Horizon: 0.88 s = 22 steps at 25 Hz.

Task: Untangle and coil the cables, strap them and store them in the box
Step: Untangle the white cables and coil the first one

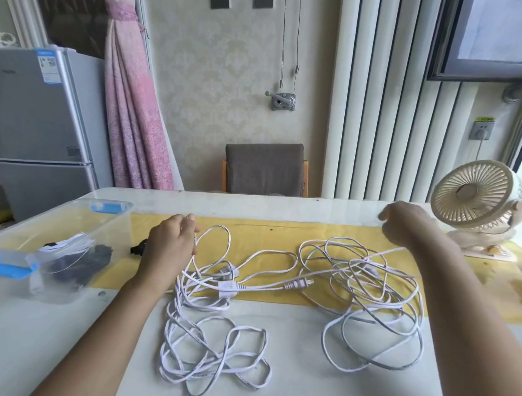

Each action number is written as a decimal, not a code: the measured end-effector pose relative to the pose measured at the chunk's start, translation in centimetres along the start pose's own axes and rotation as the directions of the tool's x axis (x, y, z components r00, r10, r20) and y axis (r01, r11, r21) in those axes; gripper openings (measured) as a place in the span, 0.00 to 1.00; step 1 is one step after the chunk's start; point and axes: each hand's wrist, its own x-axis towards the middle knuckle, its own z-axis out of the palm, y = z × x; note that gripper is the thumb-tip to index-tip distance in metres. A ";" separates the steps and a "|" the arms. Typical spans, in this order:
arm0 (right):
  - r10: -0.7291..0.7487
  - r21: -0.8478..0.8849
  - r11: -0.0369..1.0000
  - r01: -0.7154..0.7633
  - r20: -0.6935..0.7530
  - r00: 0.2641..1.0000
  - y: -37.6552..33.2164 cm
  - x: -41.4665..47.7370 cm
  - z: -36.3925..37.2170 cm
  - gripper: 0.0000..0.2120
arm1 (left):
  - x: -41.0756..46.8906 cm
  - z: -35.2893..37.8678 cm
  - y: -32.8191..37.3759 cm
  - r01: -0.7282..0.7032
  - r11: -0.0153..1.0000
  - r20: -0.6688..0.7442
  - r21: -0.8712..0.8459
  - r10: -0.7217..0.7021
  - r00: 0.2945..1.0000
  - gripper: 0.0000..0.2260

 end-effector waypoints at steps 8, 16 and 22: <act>-0.631 0.240 0.774 0.586 0.372 0.681 -13.8 -9.4 6.2 0.16 | 0.1 -0.7 -0.4 0.002 0.997 -0.053 0.081 0.002 0.999 0.14; -0.619 0.181 0.781 0.598 0.361 0.698 -10.3 -7.1 1.9 0.07 | 1.9 -5.4 -2.8 0.206 0.949 -0.385 0.237 -0.103 0.917 0.11; -0.772 0.292 0.627 0.722 0.110 0.626 -10.3 -8.7 -3.1 0.03 | -2.1 -0.4 3.4 -0.222 0.936 0.216 -0.274 0.285 0.934 0.23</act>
